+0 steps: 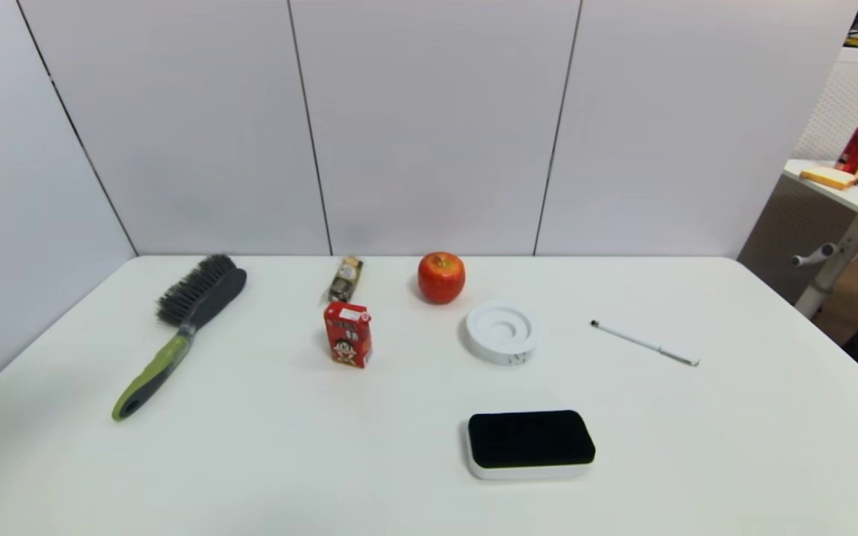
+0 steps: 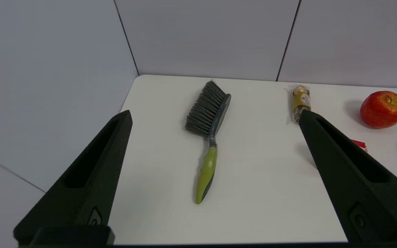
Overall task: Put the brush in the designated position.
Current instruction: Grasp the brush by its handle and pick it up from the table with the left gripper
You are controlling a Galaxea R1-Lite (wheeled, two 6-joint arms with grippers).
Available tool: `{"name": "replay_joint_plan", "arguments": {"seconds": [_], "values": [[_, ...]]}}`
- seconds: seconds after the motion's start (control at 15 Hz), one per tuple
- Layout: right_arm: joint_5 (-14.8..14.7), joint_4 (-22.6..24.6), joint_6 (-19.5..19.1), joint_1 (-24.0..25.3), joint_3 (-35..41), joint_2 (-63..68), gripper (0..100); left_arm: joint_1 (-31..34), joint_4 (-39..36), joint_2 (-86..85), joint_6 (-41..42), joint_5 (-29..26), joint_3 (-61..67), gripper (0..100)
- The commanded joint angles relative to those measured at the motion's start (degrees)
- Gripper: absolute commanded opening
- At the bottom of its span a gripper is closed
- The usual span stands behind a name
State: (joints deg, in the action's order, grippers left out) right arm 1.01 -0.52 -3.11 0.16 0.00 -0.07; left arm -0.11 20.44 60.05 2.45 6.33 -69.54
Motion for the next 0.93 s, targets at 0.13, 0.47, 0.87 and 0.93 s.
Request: {"name": "replay_joint_plan", "arguments": {"seconds": [0.13,0.47,0.87,0.93], "values": [[0.04,0.00,-0.06,0.02,0.09,0.07,100,0.02,8.38,29.95,0.27,-0.26,-10.97,100],[0.04,0.00,-0.06,0.02,0.09,0.07,100,2.13,13.22,41.64,0.98,-9.93,-12.03,100],[0.04,0.00,-0.06,0.02,0.09,0.07,100,7.58,13.31,53.50,19.08,-7.03,-18.62,100],[0.04,0.00,-0.06,0.02,0.09,0.07,100,7.67,13.31,54.47,19.79,-5.80,-19.67,100]]}}
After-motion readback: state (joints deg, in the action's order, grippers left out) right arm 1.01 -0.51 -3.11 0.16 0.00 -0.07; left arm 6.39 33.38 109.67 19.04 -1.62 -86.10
